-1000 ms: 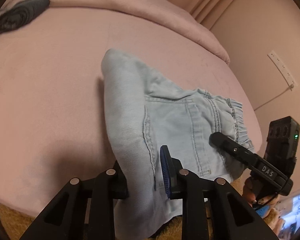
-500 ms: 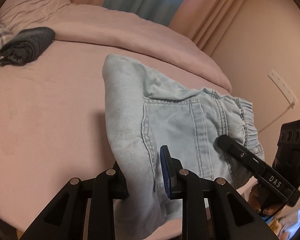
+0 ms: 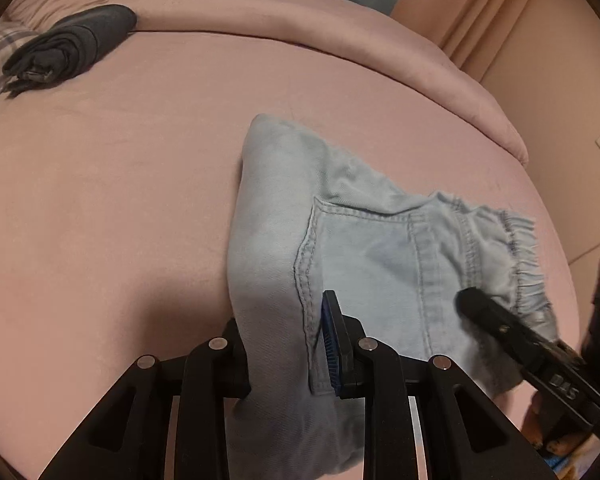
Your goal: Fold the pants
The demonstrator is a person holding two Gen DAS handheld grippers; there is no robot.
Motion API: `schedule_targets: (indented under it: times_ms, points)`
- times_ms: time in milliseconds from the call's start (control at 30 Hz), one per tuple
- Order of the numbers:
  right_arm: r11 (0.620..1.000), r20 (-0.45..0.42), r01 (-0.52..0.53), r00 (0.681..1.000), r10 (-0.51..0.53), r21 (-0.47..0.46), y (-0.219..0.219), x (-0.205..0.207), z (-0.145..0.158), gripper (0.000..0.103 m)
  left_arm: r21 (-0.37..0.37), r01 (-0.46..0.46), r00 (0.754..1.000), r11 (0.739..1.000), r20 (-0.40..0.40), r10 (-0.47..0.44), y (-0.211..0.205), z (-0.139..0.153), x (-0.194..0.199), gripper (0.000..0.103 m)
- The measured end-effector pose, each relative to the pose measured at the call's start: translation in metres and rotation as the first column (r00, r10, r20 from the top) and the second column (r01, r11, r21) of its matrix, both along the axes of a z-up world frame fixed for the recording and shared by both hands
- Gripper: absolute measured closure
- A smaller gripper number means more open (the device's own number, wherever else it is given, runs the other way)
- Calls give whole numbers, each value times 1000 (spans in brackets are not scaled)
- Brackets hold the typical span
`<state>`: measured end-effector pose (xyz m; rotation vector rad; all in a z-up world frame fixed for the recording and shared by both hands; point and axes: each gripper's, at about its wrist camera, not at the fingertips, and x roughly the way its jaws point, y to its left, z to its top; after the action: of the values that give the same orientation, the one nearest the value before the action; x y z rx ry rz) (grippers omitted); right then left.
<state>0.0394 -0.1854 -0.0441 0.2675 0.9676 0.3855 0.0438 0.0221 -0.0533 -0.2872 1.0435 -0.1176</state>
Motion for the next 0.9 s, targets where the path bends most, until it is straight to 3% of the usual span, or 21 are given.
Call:
schedule_targets:
  times_ms: [167, 333, 900]
  points:
    - [1000, -32, 8, 999, -8, -6, -3, 1, -9, 46, 20, -13, 1000, 1000, -18, 13, 1, -4, 0, 68]
    - [1000, -31, 4, 1000, -5, -9, -6, 0, -14, 44, 52, -29, 999, 998, -15, 30, -1, -9, 7, 56]
    - [1000, -38, 10, 999, -11, -11, -6, -2, -17, 40, 46, -65, 998, 997, -5, 65, 5, -15, -1, 50]
